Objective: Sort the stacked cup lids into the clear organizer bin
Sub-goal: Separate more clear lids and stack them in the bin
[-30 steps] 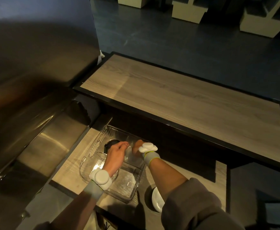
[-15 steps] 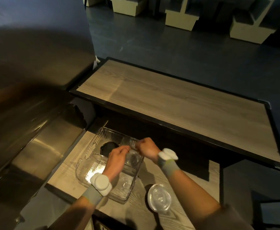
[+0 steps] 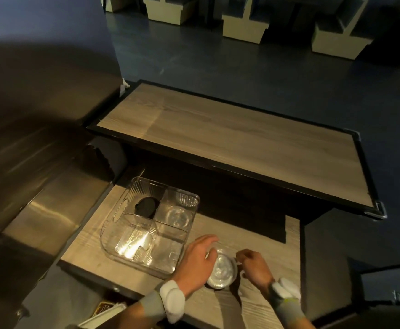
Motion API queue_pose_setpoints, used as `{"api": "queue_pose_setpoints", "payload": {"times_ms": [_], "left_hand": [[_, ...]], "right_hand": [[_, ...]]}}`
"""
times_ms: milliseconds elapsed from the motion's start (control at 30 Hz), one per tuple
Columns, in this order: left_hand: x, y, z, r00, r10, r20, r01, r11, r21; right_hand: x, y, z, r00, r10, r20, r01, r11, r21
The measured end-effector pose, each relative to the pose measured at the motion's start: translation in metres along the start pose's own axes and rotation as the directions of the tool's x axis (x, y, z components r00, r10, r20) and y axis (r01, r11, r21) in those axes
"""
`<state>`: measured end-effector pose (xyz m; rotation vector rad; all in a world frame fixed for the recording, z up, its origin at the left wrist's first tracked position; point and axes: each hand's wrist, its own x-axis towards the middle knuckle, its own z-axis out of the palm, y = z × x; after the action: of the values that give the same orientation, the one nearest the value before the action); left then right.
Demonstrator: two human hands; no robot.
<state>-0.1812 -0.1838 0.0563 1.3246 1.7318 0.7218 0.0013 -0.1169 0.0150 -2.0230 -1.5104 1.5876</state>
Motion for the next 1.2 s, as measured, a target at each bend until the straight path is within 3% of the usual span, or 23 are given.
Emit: {"api": "queue_pose_setpoints", "payload": {"times_ms": [167, 333, 433, 667, 1200], "left_hand": [[0.011, -0.018, 0.024, 0.94, -0.303, 0.156, 0.277, 0.946, 0.168], [0.016, -0.027, 0.03, 0.866, -0.464, 0.186, 0.467, 0.884, 0.032], [0.012, -0.028, 0.032, 0.851, -0.484, 0.202, 0.511, 0.853, -0.109], [0.008, -0.028, 0.038, 0.86, -0.467, 0.205, 0.501, 0.849, -0.166], [0.023, -0.033, 0.03, 0.849, -0.482, 0.217, 0.525, 0.818, -0.237]], "right_hand": [[-0.004, 0.013, 0.013, 0.999, 0.048, 0.023, -0.046, 0.996, -0.081], [-0.008, 0.013, 0.02, 0.996, 0.065, 0.055, -0.06, 0.994, -0.092], [-0.011, 0.013, 0.024, 0.996, 0.063, 0.059, -0.054, 0.987, -0.152], [-0.014, 0.017, 0.022, 0.999, 0.012, 0.032, -0.004, 0.972, -0.235], [-0.02, 0.006, 0.018, 1.0, 0.0, -0.004, -0.001, 1.0, -0.013]]}}
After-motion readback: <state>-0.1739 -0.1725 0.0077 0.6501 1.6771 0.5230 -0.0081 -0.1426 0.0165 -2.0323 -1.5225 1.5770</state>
